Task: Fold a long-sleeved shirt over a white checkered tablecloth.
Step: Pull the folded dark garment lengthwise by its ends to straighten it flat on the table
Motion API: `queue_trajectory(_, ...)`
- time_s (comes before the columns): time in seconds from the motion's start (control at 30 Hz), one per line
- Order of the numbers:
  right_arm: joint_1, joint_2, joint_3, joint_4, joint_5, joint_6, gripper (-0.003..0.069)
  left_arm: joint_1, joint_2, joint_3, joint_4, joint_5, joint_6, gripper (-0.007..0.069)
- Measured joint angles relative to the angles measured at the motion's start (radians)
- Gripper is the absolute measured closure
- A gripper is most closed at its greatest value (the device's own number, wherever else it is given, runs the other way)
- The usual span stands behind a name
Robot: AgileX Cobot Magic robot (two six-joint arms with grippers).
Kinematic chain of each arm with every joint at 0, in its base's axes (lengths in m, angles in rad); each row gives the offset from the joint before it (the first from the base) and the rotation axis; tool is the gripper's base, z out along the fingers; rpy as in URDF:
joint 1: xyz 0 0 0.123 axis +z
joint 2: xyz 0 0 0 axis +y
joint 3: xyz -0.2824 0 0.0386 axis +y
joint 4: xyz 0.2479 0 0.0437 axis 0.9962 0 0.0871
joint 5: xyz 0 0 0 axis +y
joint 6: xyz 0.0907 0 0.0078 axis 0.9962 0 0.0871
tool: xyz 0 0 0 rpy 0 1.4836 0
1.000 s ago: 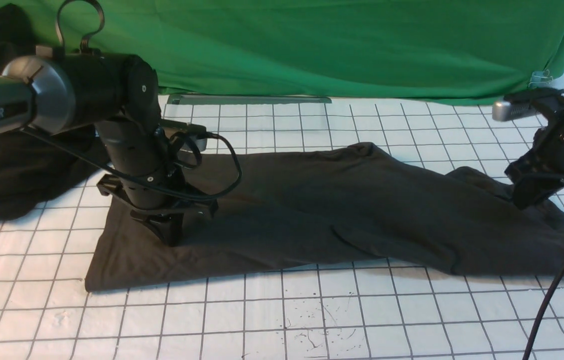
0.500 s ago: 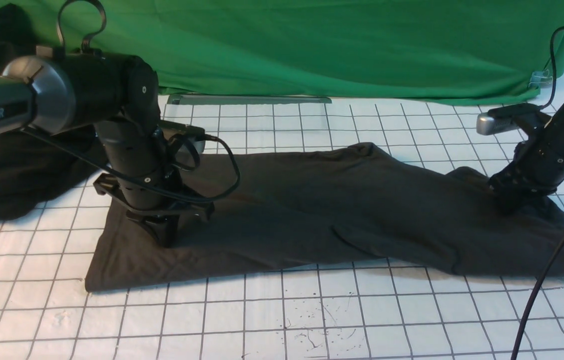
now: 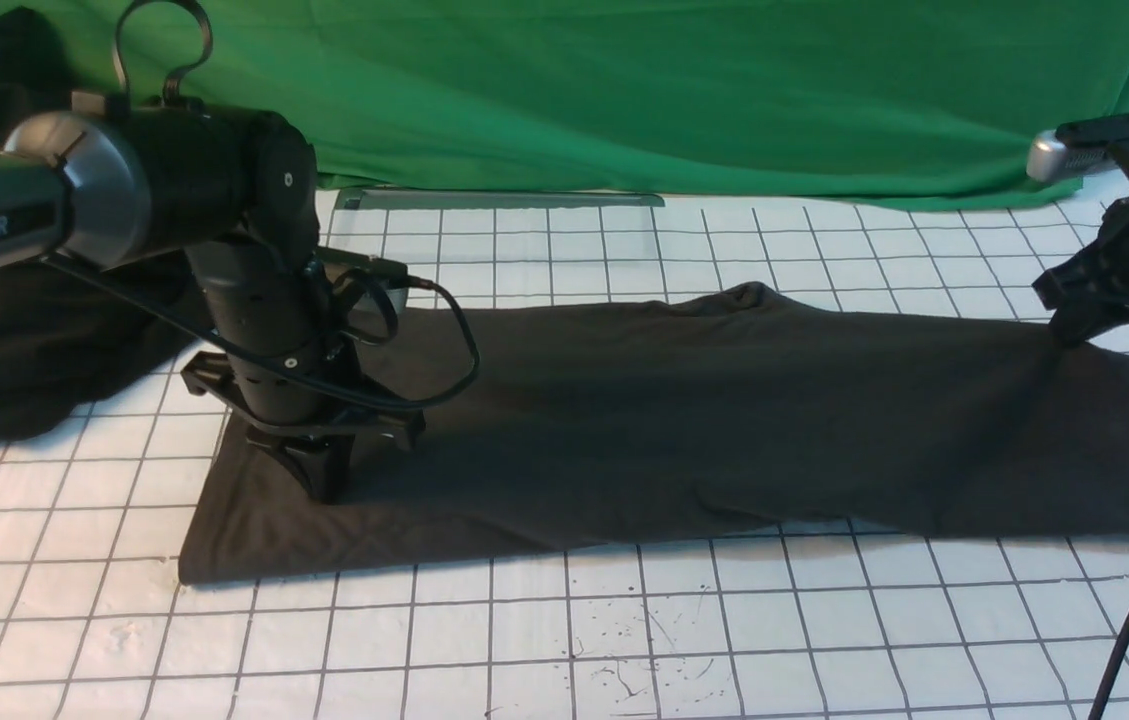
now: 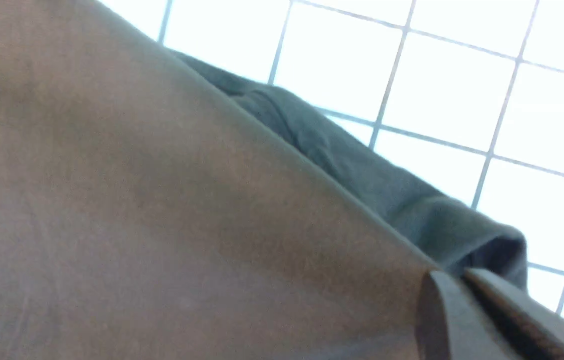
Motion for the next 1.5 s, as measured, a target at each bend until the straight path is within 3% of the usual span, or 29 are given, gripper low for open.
queue_trajectory(0.53, 0.0, 0.104, -0.098, -0.038, -0.105, 0.02, 0.0636, 0.0, 0.0, 0.0, 0.003, 0.003, 0.0, 0.063)
queue_trajectory(0.67, 0.0, 0.125, -0.098, -0.052, -0.118, 0.052, 0.0494, 0.0, 0.0, 0.0, 0.009, 0.007, 0.0, 0.063)
queue_trajectory(0.8, 0.0, 0.08, -0.121, -0.079, -0.015, 0.109, 0.0277, 0.0, -0.026, 0.0, 0.015, 0.01, -0.032, 0.063)
queue_trajectory(0.87, 0.0, 0.054, -0.121, -0.095, 0.028, 0.143, 0.0263, 0.0, -0.043, 0.0, 0.015, 0.008, -0.04, 0.063)
queue_trajectory(0.93, 0.0, 0.005, -0.117, -0.122, 0.083, 0.201, 0.0304, -0.002, -0.075, 0.0, -0.005, 0.001, -0.051, 0.063)
queue_trajectory(1.07, -0.013, -0.047, -0.043, -0.153, 0.156, 0.221, 0.0454, -0.032, -0.096, 0.051, -0.046, -0.064, -0.051, 0.063)
queue_trajectory(1.23, -0.082, -0.04, 0.068, -0.167, 0.172, 0.248, 0.0481, -0.039, -0.089, 0.142, -0.045, -0.157, -0.082, 0.0629)
queue_trajectory(1.33, -0.143, -0.035, 0.121, -0.153, 0.156, 0.294, 0.039, -0.034, -0.064, 0.169, -0.044, -0.212, -0.092, 0.0629)
queue_trajectory(1.5, -0.157, -0.003, 0.128, -0.124, 0.144, 0.288, 0.0211, -0.033, -0.036, 0.163, -0.04, -0.21, -0.096, 0.0629)
